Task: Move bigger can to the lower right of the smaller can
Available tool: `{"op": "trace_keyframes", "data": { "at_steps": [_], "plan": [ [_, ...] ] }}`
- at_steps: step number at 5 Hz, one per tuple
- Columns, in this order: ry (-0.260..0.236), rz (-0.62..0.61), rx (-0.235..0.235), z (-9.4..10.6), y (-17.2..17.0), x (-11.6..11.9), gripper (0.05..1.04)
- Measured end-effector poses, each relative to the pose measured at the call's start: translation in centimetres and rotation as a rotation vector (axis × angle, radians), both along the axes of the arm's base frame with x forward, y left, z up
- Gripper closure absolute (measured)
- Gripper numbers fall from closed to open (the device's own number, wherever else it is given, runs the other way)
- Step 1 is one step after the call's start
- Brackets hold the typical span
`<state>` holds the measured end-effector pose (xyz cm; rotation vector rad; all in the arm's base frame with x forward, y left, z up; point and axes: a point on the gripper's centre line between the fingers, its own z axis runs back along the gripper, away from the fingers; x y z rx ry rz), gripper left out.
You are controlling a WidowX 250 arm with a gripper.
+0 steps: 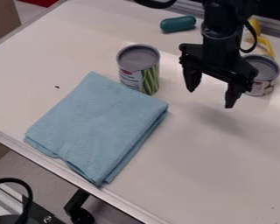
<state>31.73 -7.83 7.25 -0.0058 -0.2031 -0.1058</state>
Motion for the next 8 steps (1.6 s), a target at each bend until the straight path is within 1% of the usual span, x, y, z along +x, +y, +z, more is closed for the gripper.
{"op": "trace_keyframes", "data": {
  "at_steps": [1,2,3,4,5,6,7,8],
  "plan": [
    [0.041,-0.011,0.007,-1.0,0.0,-0.5,0.083],
    [0.109,-0.174,0.019,0.1,1.5,-0.5,0.083],
    [0.119,-0.269,0.047,0.6,3.3,-0.1,0.083],
    [0.109,-0.381,0.102,1.6,5.1,0.0,0.083],
    [0.105,-0.568,0.149,2.5,7.9,0.4,0.083],
    [0.003,-0.71,0.141,3.9,10.4,-0.2,0.083],
    [-0.007,-0.762,0.208,4.0,12.1,-0.6,0.083],
    [0.003,-0.897,0.283,3.7,12.9,-0.5,0.083]
  ]
}}
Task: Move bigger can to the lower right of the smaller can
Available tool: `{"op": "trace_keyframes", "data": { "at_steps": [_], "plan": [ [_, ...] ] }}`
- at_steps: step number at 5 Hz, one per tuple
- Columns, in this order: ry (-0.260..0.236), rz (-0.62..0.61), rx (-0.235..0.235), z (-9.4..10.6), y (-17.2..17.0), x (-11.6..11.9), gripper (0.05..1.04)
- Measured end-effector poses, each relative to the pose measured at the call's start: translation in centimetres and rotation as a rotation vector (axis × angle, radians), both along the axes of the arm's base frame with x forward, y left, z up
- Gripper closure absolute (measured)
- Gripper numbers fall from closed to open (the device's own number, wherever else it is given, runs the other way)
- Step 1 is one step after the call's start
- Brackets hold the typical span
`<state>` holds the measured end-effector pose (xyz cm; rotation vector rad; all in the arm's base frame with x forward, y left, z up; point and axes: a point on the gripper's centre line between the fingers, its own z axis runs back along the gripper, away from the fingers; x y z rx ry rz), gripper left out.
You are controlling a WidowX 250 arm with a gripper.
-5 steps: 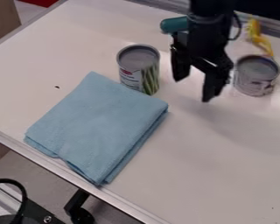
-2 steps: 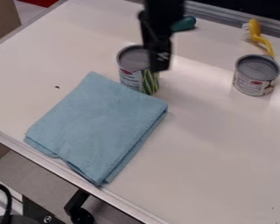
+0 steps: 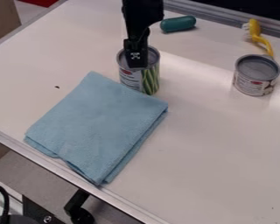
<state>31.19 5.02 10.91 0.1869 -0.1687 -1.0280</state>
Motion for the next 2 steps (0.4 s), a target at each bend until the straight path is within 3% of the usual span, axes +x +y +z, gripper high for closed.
{"op": "trace_keyframes", "data": {
  "at_steps": [1,2],
  "plan": [
    [0.031,-0.068,0.14,-1.0,2.1,0.3,0.083],
    [0.085,-0.086,0.215,-1.6,3.3,1.2,0.083]
  ]
}}
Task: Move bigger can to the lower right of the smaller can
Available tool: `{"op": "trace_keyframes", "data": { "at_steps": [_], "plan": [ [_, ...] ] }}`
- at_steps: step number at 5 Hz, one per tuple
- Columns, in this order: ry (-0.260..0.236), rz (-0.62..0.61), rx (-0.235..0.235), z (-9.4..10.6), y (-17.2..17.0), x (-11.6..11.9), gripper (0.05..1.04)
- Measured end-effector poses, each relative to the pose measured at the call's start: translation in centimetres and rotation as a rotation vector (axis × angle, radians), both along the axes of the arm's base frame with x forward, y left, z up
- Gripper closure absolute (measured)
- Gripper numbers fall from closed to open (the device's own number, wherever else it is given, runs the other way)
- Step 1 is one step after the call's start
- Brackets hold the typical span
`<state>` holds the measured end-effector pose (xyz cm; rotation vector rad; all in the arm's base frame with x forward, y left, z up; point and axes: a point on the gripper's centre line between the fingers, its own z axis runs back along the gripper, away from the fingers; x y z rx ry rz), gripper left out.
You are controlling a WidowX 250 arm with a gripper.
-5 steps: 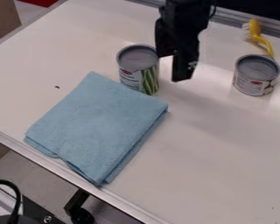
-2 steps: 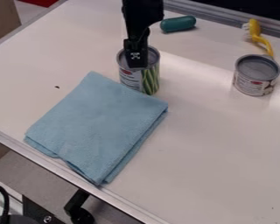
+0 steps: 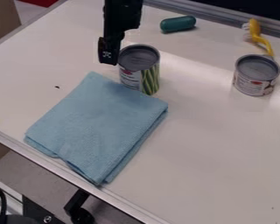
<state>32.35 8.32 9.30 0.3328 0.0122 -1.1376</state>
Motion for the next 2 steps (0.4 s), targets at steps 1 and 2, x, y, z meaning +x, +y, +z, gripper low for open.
{"op": "trace_keyframes", "data": {
  "at_steps": [1,2],
  "plan": [
    [0.03,-0.013,0.036,0.09,1.37,1.13,0.083],
    [0.059,-0.04,0.074,-0.71,1.95,1.68,0.083]
  ]
}}
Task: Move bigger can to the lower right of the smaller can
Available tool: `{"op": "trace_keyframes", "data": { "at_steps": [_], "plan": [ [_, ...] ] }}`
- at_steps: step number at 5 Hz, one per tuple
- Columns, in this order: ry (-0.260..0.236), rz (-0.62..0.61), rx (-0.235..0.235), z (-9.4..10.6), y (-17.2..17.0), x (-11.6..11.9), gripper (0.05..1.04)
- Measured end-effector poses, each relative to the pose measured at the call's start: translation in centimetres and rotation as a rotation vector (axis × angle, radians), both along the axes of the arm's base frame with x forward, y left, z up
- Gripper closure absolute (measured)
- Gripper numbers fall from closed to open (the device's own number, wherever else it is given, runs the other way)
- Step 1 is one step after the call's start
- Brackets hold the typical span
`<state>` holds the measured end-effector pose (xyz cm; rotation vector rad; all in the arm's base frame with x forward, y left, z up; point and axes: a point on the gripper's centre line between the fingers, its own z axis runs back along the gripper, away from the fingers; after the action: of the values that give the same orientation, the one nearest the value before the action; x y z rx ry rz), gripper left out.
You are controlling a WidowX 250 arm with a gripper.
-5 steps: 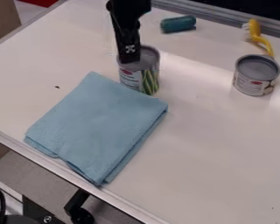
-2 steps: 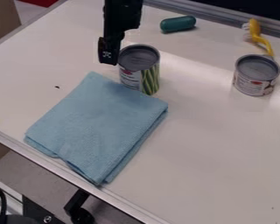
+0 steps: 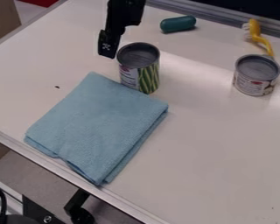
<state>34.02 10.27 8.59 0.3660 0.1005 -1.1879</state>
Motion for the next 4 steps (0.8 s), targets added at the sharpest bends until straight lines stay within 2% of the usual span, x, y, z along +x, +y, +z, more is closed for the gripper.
{"op": "trace_keyframes", "data": {
  "at_steps": [1,2,3,4],
  "plan": [
    [0.014,-0.025,0.024,-0.1,0.0,0.1,0.083],
    [0.04,-0.058,0.009,-0.2,0.1,0.4,0.083],
    [0.066,-0.105,0.002,-1.2,-1.2,0.0,0.083],
    [0.017,-0.051,-0.111,-1.8,-3.0,0.3,0.083]
  ]
}}
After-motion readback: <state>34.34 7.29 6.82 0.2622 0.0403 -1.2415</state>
